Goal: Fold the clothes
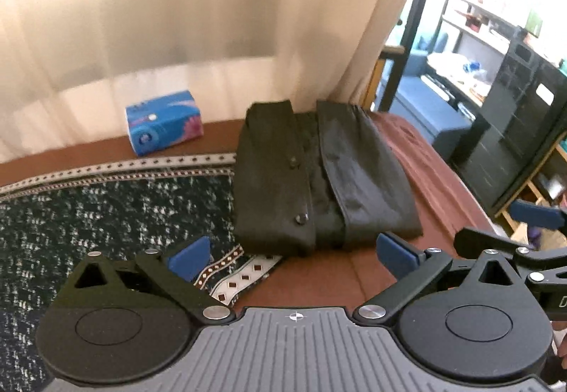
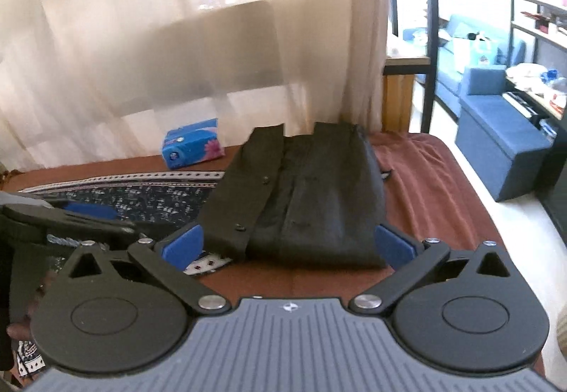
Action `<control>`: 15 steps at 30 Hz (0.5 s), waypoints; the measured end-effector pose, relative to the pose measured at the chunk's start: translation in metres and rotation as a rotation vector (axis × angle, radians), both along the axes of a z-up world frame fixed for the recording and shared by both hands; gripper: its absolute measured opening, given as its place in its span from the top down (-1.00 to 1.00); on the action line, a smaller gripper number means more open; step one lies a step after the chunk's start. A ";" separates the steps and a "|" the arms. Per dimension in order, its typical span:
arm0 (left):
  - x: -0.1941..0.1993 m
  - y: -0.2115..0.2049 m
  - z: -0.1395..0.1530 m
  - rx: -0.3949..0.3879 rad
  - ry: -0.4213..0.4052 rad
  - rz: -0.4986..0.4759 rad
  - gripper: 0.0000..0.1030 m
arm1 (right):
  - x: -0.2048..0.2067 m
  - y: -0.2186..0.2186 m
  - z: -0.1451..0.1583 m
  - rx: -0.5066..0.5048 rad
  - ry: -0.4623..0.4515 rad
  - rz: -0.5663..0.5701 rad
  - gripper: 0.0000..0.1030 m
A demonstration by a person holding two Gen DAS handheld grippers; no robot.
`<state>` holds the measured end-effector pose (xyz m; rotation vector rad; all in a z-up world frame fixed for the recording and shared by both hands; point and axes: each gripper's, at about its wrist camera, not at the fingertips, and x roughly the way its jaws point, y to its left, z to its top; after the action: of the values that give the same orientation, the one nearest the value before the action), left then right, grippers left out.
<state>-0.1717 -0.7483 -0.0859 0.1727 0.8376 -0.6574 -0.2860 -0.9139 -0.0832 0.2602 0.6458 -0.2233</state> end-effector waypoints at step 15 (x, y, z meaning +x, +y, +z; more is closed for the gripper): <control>-0.014 -0.032 -0.005 0.065 -0.043 0.053 -1.00 | 0.002 -0.029 -0.015 0.002 0.054 0.088 -0.99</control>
<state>-0.1859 -0.7799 -0.0908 0.2219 0.8200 -0.5758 -0.2842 -0.9434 -0.0979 0.2273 0.7097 -0.1459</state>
